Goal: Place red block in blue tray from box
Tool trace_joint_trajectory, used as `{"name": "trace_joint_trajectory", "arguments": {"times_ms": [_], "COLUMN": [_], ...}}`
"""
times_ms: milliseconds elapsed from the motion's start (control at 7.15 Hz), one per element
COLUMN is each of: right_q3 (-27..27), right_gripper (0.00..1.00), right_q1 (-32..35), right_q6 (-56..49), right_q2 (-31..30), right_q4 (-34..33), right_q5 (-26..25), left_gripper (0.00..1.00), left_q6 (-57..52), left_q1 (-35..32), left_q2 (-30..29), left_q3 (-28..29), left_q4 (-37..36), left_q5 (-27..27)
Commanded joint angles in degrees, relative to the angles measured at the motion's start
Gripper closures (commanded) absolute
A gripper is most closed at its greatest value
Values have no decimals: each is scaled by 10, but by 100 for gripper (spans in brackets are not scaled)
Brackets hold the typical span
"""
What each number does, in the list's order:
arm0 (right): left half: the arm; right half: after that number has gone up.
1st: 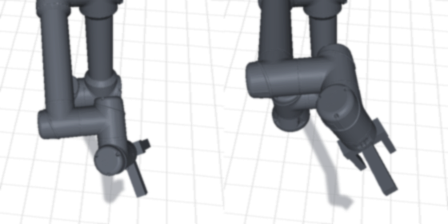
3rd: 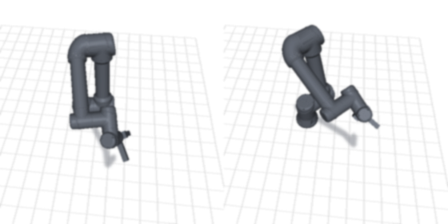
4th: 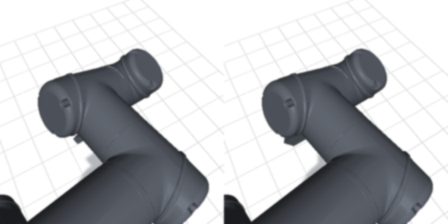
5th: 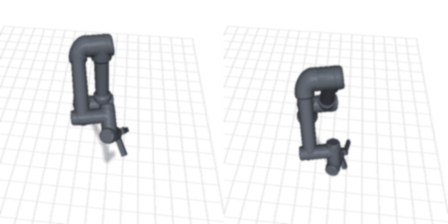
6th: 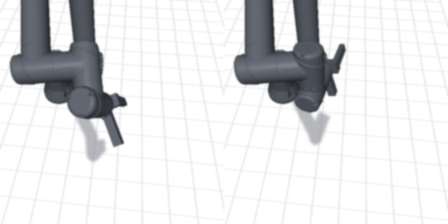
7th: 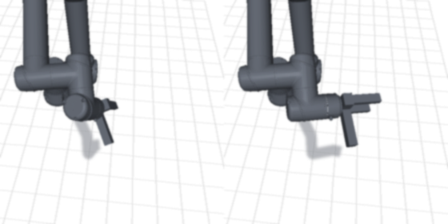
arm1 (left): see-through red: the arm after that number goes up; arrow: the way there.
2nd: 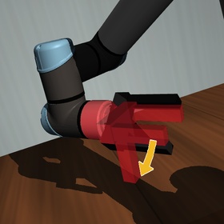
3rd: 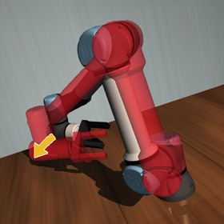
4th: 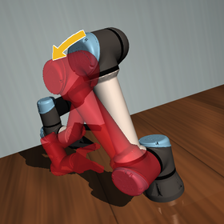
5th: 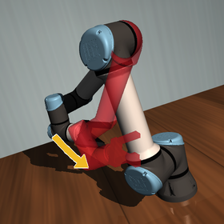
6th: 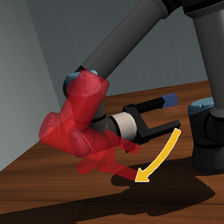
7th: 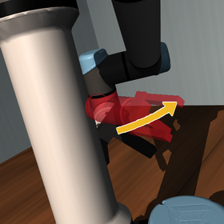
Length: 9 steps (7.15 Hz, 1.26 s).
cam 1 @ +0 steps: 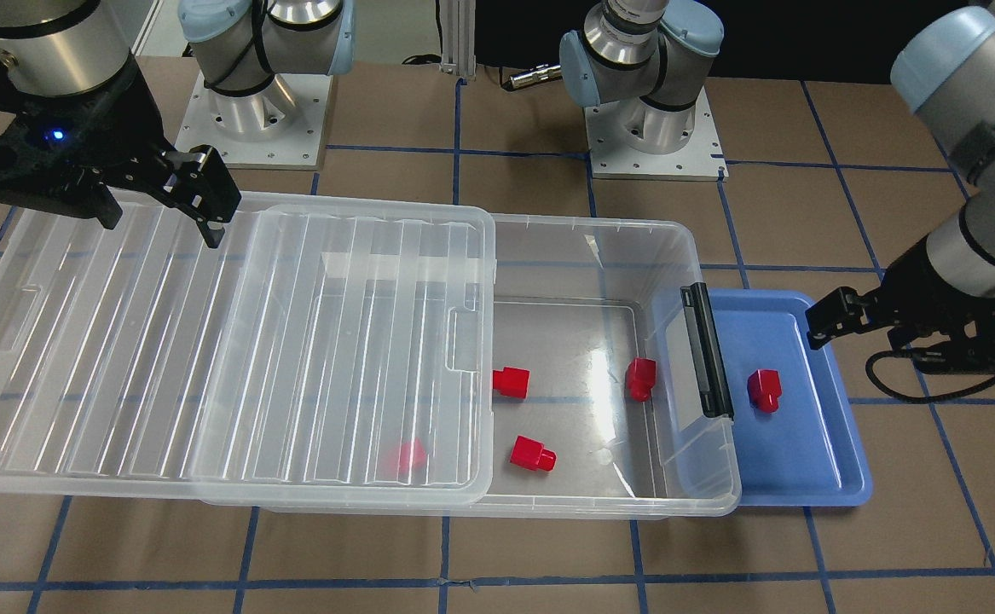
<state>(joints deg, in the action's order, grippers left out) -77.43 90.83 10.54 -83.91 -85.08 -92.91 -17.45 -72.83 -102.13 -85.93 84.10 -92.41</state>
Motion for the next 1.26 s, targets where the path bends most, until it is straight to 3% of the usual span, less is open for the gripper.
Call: {"name": "trace_joint_trajectory", "arguments": {"times_ms": [0, 699, 1119], "right_q3": [0, -1, -1], "right_gripper": [0, 0, 0], "right_q1": [0, 0, 0], "right_q6": [0, -2, -2], "right_q2": [1, 1, 1], "right_q4": [0, 0, 0], "right_q5": [0, -1, -1], "left_gripper": [0, 0, 0], "left_q6": [41, 113, 114], "left_q1": [-54, -149, -157], "left_q2": [56, 76, 91], "left_q3": [4, -18, -32], "left_q4": [31, 40, 41], "left_q5": [-1, 2, 8]}}
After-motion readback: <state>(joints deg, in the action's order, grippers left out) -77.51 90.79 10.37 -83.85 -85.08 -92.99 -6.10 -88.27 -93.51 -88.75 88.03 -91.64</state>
